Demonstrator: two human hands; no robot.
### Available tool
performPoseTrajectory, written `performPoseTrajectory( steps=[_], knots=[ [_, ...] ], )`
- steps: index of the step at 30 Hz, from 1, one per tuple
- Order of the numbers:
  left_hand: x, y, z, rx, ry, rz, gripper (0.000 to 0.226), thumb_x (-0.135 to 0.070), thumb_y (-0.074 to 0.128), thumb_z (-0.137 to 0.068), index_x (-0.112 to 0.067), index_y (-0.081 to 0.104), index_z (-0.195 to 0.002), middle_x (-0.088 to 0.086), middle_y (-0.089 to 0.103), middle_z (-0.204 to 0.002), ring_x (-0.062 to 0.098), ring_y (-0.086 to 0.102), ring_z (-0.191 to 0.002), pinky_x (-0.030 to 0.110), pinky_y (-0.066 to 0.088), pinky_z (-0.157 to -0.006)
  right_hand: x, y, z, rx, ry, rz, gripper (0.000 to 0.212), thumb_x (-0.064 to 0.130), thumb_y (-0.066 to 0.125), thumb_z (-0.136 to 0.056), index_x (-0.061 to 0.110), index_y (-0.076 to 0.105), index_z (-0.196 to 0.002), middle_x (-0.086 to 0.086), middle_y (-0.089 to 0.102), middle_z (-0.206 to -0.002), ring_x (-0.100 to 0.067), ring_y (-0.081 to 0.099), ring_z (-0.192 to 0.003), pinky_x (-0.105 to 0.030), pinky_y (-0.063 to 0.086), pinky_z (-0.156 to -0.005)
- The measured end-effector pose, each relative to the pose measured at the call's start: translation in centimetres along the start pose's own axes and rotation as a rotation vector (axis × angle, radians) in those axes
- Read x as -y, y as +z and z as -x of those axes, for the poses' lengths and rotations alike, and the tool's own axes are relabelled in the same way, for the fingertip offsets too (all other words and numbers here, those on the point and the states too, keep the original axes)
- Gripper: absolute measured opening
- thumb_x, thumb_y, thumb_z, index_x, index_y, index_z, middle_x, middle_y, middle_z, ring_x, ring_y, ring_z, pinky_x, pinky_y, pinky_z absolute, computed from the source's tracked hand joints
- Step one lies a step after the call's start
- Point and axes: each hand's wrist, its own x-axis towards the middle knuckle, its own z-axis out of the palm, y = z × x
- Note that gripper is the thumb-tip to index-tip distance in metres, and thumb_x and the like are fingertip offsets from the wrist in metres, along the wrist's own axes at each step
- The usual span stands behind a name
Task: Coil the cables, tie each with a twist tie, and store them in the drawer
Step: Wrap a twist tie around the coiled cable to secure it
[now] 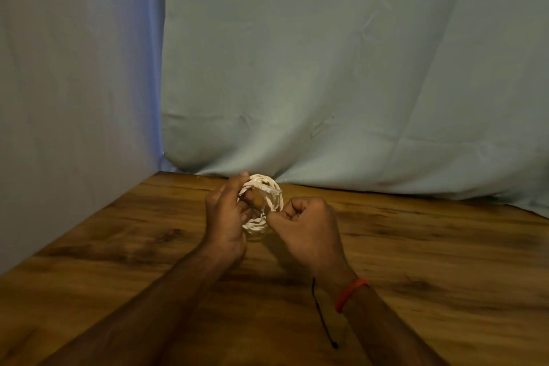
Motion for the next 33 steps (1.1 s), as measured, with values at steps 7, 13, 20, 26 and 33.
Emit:
performPoseTrajectory(
  steps=[7, 13, 20, 26, 33],
  knots=[
    [-0.3, -0.2, -0.3, -0.055, 0.056, -0.047, 0.029, -0.021, 0.051, -0.102, -0.003, 0.063, -0.083, 0.0, 0.069, -0.057, 0.011, 0.067, -0.05, 0.021, 0.05, -0.043, 0.2, 0.0, 0.1, -0.022, 0.035, 0.041, 0.043, 0.013, 0.076, -0.073, 0.018, 0.046, -0.043, 0.009, 0.039, -0.036, -0.005, 0.033, -0.037, -0.012, 0.028, -0.04],
    [0.0, 0.0, -0.1, 0.008, 0.148, -0.148, 0.034, -0.01, 0.049, -0.101, -0.006, 0.067, -0.072, 0.001, 0.07, -0.059, 0.013, 0.068, -0.055, 0.022, 0.053, -0.049, 0.5, 0.4, 0.4, 0.01, 0.006, -0.004, 0.028, 0.011, 0.074, -0.072, 0.005, 0.057, -0.051, 0.004, 0.044, -0.042, -0.005, 0.036, -0.042, -0.016, 0.031, -0.044],
    [0.4, -0.5, -0.4, 0.075, 0.151, -0.133, 0.047, -0.004, 0.052, -0.096, -0.018, 0.073, -0.057, 0.001, 0.069, -0.062, 0.014, 0.067, -0.058, 0.023, 0.052, -0.053, -0.5, 1.2, 0.3, 0.007, -0.005, -0.066, 0.029, 0.031, 0.075, -0.088, 0.016, 0.067, -0.064, -0.006, 0.059, -0.053, -0.009, 0.045, -0.049, -0.035, 0.044, -0.051],
    [0.6, -0.6, 0.0, 0.139, 0.269, -0.265, 0.041, -0.005, 0.045, -0.102, -0.009, 0.063, -0.065, -0.004, 0.066, -0.057, 0.005, 0.063, -0.055, 0.02, 0.048, -0.054, -0.6, 2.1, 0.9, -0.043, 0.012, -0.104, 0.009, 0.018, 0.075, -0.088, 0.021, 0.079, -0.095, 0.008, 0.076, -0.08, -0.001, 0.07, -0.072, -0.031, 0.06, -0.072],
    [1.4, -1.6, -0.7, 0.164, 0.485, -0.553, 0.058, -0.048, 0.048, -0.088, 0.004, 0.058, -0.064, 0.019, 0.061, -0.062, 0.015, 0.055, -0.059, 0.041, 0.043, -0.059, -0.2, 2.1, 1.0, -0.05, 0.122, -0.387, 0.01, 0.002, 0.077, -0.084, 0.007, 0.076, -0.091, 0.0, 0.076, -0.076, -0.009, 0.071, -0.062, -0.019, 0.055, -0.059]
  ],
)
